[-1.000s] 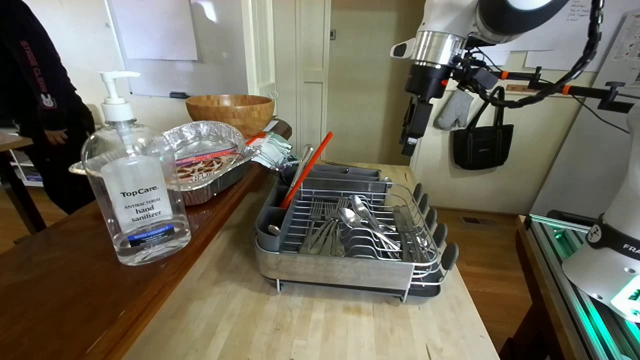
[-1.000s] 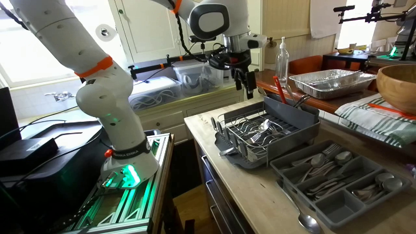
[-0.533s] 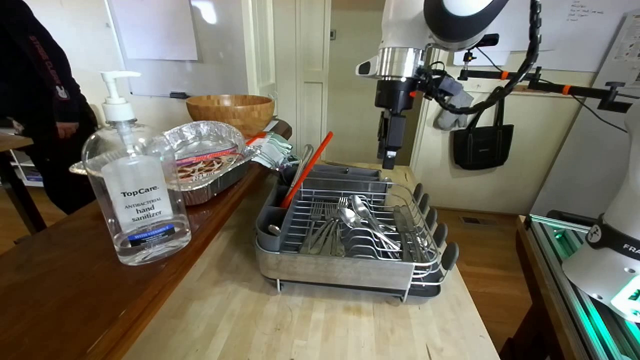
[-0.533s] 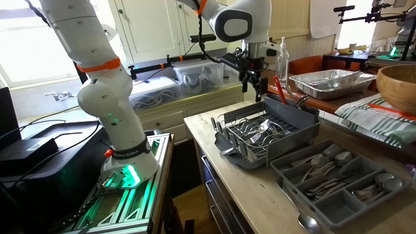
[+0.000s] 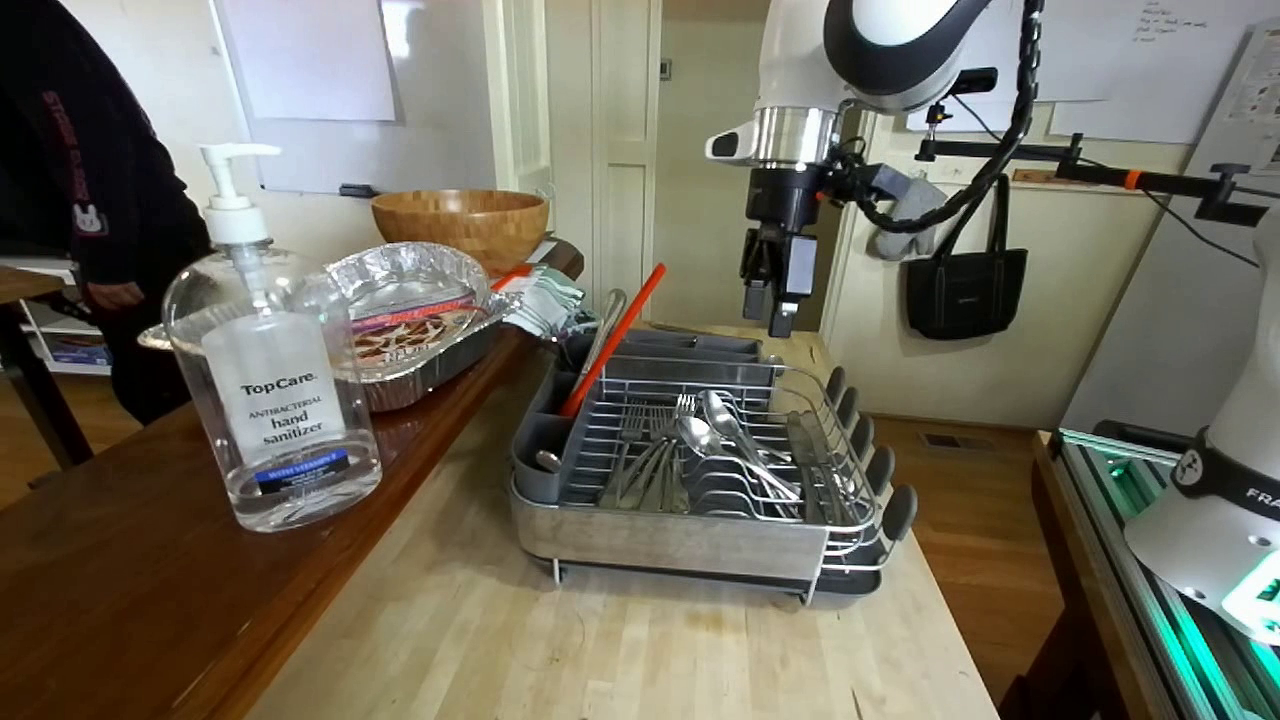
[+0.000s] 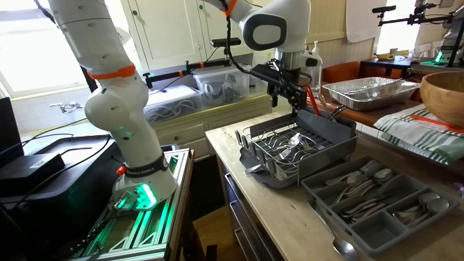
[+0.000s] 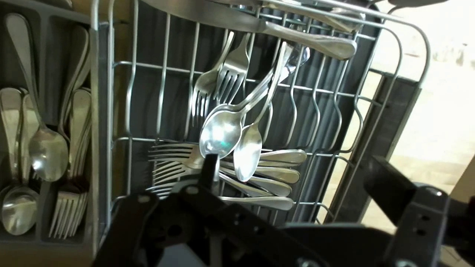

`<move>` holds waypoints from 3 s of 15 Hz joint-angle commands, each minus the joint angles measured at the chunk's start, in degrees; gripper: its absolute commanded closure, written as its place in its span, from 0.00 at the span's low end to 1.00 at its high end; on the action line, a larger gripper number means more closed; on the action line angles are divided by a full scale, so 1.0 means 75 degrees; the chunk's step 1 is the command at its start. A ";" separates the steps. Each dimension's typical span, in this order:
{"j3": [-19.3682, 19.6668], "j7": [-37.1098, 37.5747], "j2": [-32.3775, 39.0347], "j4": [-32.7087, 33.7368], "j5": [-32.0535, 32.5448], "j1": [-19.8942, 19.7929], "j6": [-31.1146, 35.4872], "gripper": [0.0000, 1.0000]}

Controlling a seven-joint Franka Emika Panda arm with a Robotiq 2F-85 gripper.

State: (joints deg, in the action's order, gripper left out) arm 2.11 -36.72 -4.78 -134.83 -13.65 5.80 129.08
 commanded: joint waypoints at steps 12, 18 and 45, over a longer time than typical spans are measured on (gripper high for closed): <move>-0.0190 -0.2711 0.1630 0.0900 -0.1838 -0.0802 -0.0439 0.00; -0.0396 -0.2938 0.2311 0.1633 -0.2291 -0.0991 -0.0071 0.00; -0.0763 -0.3542 0.4264 0.3596 -0.1514 -0.1775 -0.2059 0.66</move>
State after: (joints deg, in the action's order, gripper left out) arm -3.36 -64.16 25.71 -109.90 -25.79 -6.54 114.40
